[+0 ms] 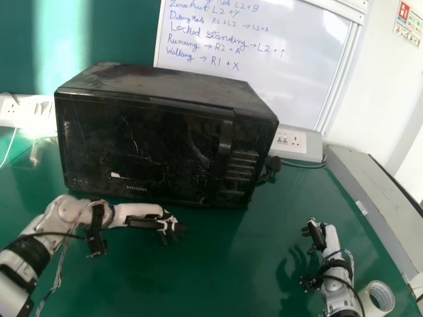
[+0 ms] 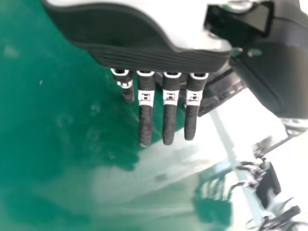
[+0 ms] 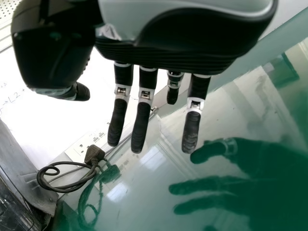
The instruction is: Open the door of oven
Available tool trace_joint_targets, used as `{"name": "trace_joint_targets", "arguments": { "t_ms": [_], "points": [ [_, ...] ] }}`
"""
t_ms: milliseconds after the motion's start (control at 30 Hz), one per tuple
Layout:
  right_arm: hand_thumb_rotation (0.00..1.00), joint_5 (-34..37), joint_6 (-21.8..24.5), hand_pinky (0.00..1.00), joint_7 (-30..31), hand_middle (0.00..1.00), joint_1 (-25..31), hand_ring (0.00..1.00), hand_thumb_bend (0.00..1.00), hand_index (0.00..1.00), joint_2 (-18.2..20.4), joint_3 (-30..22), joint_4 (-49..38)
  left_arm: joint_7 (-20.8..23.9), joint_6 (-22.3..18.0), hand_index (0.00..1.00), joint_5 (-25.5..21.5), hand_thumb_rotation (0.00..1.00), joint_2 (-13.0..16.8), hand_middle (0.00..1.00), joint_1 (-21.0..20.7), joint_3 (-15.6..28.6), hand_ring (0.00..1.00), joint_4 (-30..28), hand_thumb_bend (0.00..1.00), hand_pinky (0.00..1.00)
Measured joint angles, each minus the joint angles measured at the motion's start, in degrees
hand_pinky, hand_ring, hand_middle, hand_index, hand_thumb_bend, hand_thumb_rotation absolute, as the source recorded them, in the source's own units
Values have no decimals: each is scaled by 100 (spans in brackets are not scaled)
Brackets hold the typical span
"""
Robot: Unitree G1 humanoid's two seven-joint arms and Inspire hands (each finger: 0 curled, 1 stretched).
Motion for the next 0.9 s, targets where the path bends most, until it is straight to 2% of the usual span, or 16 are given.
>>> {"name": "trace_joint_targets", "arguments": {
  "t_ms": [100,233,300,433,567,600,767,900],
  "points": [
    [14,-2,-3,36,-8,51,-13,41,52,49,-2,0,0,-176,272,73,-252,35,-15,74,218,181,66,-351,63,50],
    [14,-2,-11,36,-11,52,-20,41,52,49,-3,1,-2,-441,613,74,-645,36,-113,74,562,389,66,-921,64,51],
    [14,3,-14,36,-9,52,-21,41,52,49,-3,-1,-2,-528,705,74,-864,41,-194,71,725,507,62,-1172,68,49],
    [14,12,-24,36,2,52,-21,41,52,49,0,-5,-2,-576,906,76,-1122,50,-263,68,998,687,61,-1760,75,52],
    [14,0,-30,37,1,52,-21,40,52,49,2,4,-2,-478,1115,77,-1246,54,-310,68,1244,789,61,-2365,76,50],
    [14,-7,-29,37,-1,52,-21,40,52,49,2,9,-2,-473,1222,77,-1293,50,-336,68,1302,828,62,-2477,76,50],
    [15,-40,-13,38,-30,52,-21,41,52,49,0,38,-2,-301,2095,77,-1680,44,-430,71,1568,977,65,-3151,71,51],
    [15,-41,-7,38,-51,51,-21,41,52,49,-3,46,-2,-39,3089,78,-2166,42,-514,75,1773,1216,70,-3851,74,54]
  ]
}}
